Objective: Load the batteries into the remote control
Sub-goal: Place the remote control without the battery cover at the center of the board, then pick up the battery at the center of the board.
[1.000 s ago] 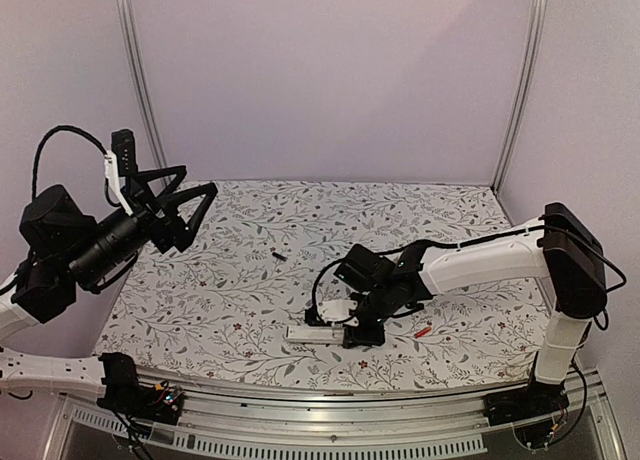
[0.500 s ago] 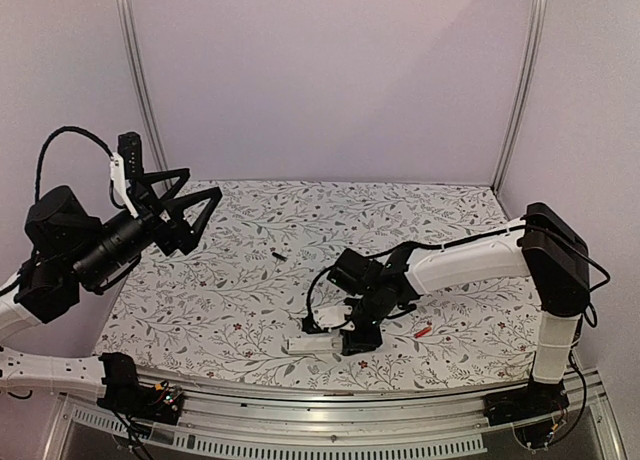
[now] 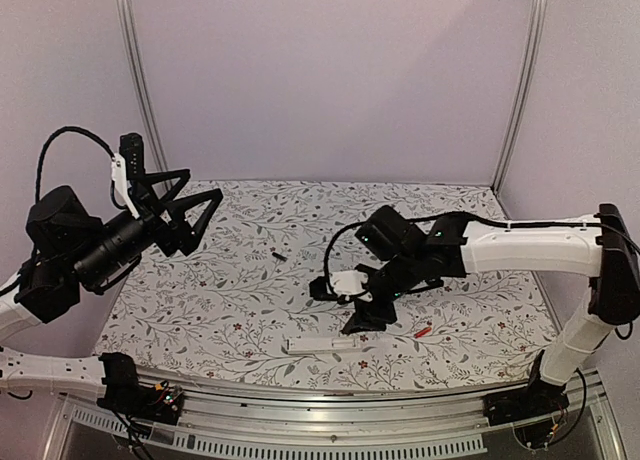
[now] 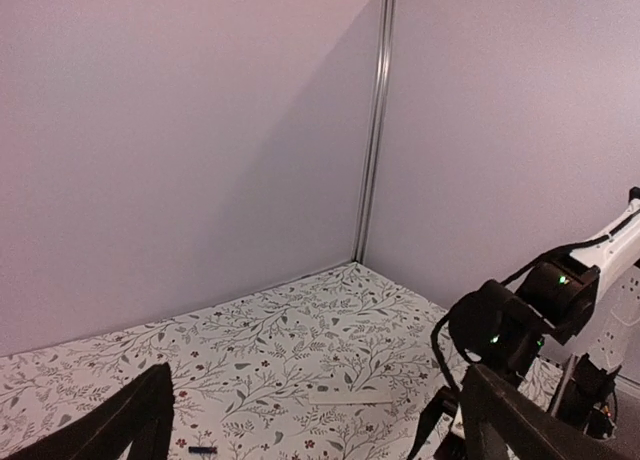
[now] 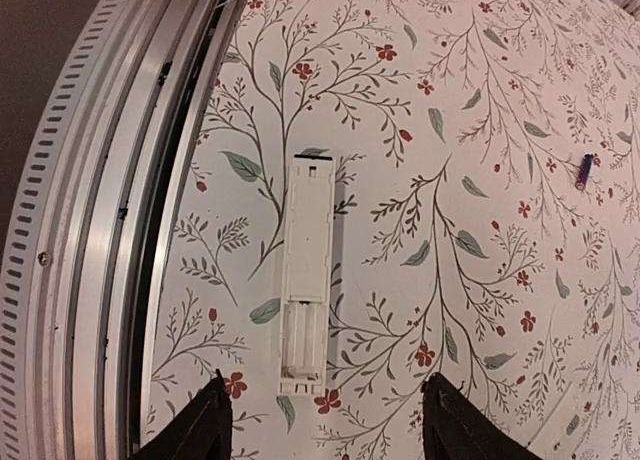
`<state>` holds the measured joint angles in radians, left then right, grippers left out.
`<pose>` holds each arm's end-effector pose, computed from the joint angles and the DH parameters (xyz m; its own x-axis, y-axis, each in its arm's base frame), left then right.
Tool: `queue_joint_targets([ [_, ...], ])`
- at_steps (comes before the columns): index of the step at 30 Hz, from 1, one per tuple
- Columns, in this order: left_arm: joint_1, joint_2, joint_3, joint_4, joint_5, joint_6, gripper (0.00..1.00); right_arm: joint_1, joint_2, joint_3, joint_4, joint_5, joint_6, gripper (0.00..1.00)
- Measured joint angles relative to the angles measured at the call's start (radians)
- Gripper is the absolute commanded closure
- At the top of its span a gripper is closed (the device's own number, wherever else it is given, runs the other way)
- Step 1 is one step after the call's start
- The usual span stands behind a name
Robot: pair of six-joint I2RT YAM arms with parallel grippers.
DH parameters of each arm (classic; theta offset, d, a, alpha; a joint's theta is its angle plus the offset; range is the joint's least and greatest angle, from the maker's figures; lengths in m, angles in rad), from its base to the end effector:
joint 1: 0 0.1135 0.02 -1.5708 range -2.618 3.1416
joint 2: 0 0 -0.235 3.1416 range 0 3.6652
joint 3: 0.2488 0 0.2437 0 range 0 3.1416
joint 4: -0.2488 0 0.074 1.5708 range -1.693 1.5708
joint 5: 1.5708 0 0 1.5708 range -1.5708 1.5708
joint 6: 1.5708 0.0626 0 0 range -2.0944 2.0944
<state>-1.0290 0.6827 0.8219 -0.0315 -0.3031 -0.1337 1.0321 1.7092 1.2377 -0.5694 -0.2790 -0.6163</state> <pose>0.1172 -0.1585 0.3683 -0.0337 -0.1908 -0.9811 0.6662 0.7275 -0.1643 0.1688 0.3161 0.1767 0.1570 -0.8204 -0.5498 -0.9875 -0.1232 -0.0983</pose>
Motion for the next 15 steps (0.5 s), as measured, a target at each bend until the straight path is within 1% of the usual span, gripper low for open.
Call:
queue_joint_targets([
  [3,0.000,-0.005,-0.001,-0.001,0.000,0.003,0.00,-0.074,-0.216,-0.129,0.010,-0.043,-0.092,0.37],
  [5,0.001,-0.011,-0.006,-0.002,0.000,0.003,0.00,-0.128,-0.302,-0.209,-0.003,-0.023,-0.136,0.39],
  [7,0.002,-0.021,-0.013,-0.002,0.000,0.003,0.00,-0.186,-0.318,-0.275,-0.028,0.005,-0.164,0.41],
  [9,0.003,-0.027,-0.020,-0.003,0.000,0.006,0.00,-0.225,-0.301,-0.329,-0.058,0.023,-0.187,0.44],
  [12,0.003,-0.031,-0.021,-0.005,0.001,0.010,0.00,-0.249,-0.295,-0.385,-0.112,0.058,-0.217,0.46],
  [15,0.003,-0.037,-0.021,-0.005,0.001,0.010,0.00,-0.256,-0.293,-0.391,-0.130,0.092,-0.234,0.49],
])
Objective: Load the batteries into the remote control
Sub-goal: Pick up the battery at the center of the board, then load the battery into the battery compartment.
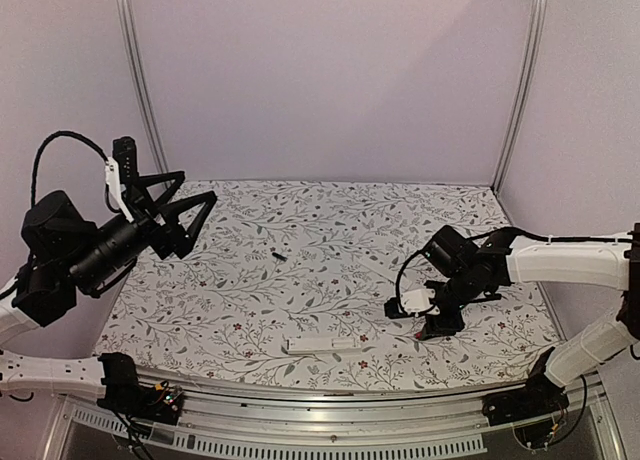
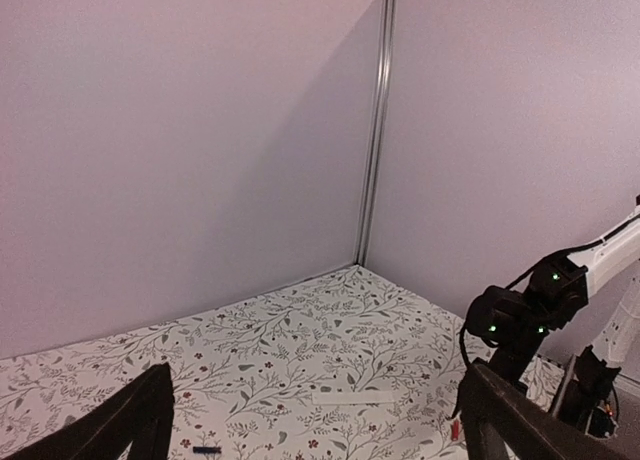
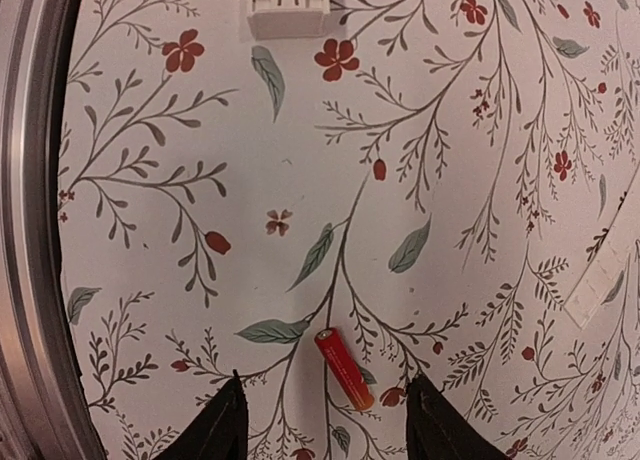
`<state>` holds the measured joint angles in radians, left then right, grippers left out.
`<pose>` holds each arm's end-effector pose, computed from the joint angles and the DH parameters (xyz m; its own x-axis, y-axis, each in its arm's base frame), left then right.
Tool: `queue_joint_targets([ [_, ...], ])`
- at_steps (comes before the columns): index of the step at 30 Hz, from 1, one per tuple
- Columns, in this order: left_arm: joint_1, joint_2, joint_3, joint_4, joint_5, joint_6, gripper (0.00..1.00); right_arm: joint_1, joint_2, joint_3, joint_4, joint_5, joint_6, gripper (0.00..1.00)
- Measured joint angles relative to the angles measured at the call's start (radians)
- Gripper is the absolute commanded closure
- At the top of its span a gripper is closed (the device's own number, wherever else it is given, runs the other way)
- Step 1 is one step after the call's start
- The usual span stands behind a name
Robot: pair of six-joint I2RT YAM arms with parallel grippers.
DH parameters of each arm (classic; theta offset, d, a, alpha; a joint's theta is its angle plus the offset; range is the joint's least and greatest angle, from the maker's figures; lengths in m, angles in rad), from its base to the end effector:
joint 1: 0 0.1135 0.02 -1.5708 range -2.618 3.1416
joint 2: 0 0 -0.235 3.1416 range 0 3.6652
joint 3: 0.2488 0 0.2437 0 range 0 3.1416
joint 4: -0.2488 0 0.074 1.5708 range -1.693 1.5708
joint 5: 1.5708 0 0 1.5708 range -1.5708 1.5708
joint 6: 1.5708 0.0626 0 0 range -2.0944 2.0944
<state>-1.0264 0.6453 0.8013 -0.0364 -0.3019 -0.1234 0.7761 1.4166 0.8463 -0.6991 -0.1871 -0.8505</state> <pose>0.1138 -0.1521 0.3668 -0.0204 -0.1932 -0.9809 0.6664 0.7288 -0.1574 0.1741 0.1872 0.1393 0.0974 -0.9392 -0.3293 -0.9922 -0.0658 -0.1060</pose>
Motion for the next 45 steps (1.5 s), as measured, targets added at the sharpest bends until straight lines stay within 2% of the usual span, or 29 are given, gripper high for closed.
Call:
queue_joint_targets([
  [3,0.000,-0.008,-0.006,0.001,0.000,0.000,0.00,-0.011,0.030,0.000,0.002,0.035,-0.018,0.55],
  [7,0.001,-0.013,-0.016,0.000,0.001,0.000,0.00,-0.035,0.110,0.000,0.005,0.069,-0.030,0.56],
  [10,0.001,-0.015,-0.017,0.000,0.001,0.001,0.00,-0.043,0.179,0.005,0.005,0.100,-0.032,0.63],
  [12,0.001,-0.018,-0.017,0.000,0.001,0.003,0.00,-0.046,0.202,0.028,0.000,0.101,-0.035,0.69],
  [17,0.002,-0.023,-0.018,0.000,0.000,0.010,0.00,-0.046,0.243,0.072,-0.010,0.095,-0.024,0.74],
  [22,0.002,-0.022,-0.029,0.000,-0.004,0.018,0.00,-0.042,0.246,0.076,-0.013,0.089,-0.021,0.91],
  [26,0.002,-0.003,-0.031,-0.009,-0.014,0.018,0.00,-0.032,0.247,0.078,-0.012,0.087,-0.021,0.99],
  [37,0.004,0.053,-0.039,-0.111,-0.030,-0.044,0.00,-0.012,0.238,0.140,-0.010,0.048,0.018,1.00],
  [41,0.004,0.109,-0.092,-0.172,-0.023,-0.118,0.00,0.014,0.198,0.181,0.076,0.003,0.104,1.00],
  [45,0.004,0.224,-0.153,-0.238,-0.002,-0.175,0.00,0.095,0.156,0.182,0.246,-0.083,0.203,1.00],
])
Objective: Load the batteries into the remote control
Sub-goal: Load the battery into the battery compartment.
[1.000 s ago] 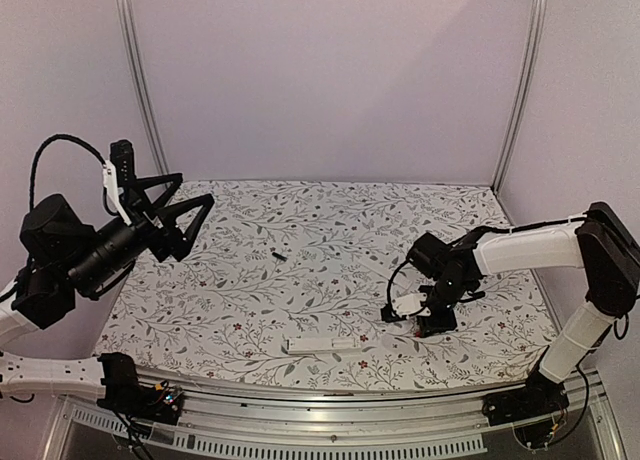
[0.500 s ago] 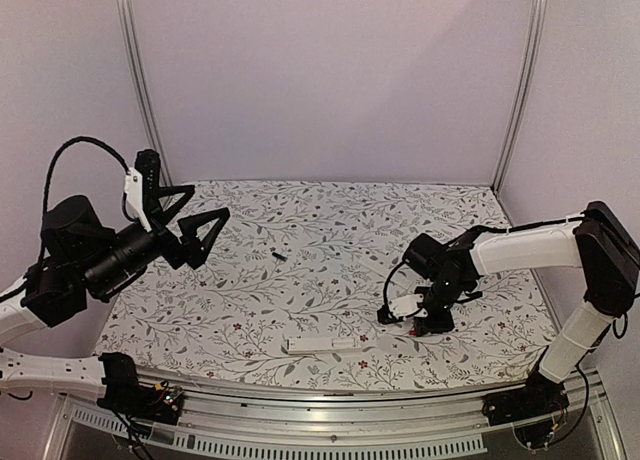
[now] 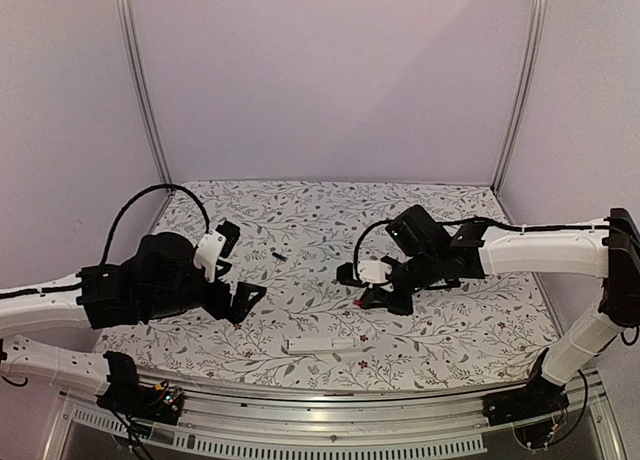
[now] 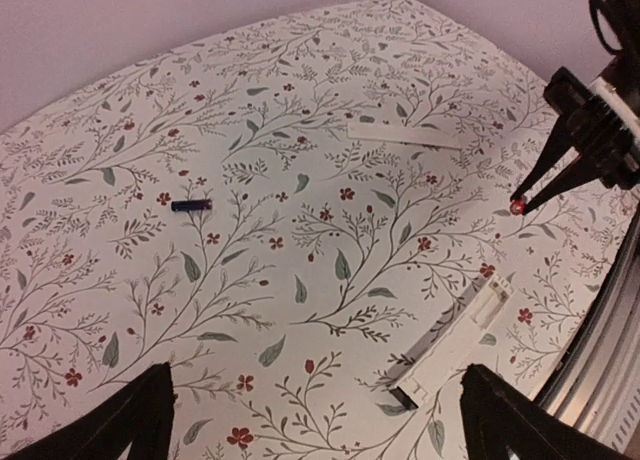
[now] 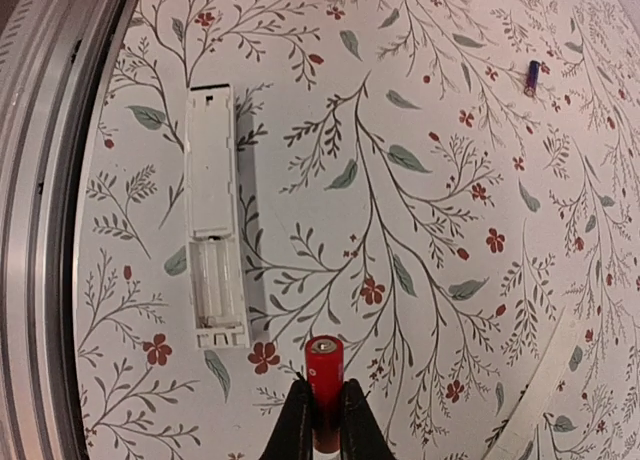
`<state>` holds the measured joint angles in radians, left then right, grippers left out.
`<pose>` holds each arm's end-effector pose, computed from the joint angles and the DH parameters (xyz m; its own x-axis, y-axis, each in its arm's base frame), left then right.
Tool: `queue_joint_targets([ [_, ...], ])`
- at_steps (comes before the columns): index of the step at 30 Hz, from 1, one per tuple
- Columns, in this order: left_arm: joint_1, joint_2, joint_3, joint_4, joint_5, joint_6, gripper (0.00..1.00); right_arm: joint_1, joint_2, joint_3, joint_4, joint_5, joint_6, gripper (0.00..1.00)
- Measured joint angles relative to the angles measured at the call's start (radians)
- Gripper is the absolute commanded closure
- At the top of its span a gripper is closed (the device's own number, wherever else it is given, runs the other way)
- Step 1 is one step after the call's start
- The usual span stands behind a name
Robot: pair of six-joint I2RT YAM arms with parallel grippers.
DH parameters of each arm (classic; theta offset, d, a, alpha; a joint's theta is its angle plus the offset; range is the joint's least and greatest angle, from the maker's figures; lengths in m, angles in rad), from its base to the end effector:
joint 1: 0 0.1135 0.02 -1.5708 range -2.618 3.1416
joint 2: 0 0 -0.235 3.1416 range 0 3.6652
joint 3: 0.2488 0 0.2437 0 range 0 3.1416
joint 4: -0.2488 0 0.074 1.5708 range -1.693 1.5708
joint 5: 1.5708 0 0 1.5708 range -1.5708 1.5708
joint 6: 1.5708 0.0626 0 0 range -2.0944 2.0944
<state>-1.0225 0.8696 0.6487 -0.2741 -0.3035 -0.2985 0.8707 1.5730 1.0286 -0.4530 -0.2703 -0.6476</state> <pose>0.1357 -0.1863 0.2363 -0.4358 0.1752 -0.8828 0.5746 0.8091 -0.1231 0.1976 0.2605 0.1647 0.0692 -0.8201 -0.5680 -0.9887 0.0193 -0.1484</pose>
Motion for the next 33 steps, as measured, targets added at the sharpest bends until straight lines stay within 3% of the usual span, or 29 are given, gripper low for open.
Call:
queue_joint_targets([
  [4,0.000,0.088,-0.011,-0.034,0.011,-0.024,0.01,0.067,0.001,0.006,0.111,-0.050,0.048,1.00],
  [11,0.000,0.181,-0.011,-0.040,0.025,-0.058,0.02,0.116,0.040,0.020,0.157,-0.055,0.089,1.00],
  [25,-0.023,0.177,-0.125,-0.016,-0.024,-0.246,0.02,0.173,0.087,-0.047,0.227,0.002,0.122,1.00],
  [33,-0.023,0.163,-0.125,0.019,-0.092,-0.230,0.00,0.230,0.140,0.005,0.172,0.117,0.110,1.00],
])
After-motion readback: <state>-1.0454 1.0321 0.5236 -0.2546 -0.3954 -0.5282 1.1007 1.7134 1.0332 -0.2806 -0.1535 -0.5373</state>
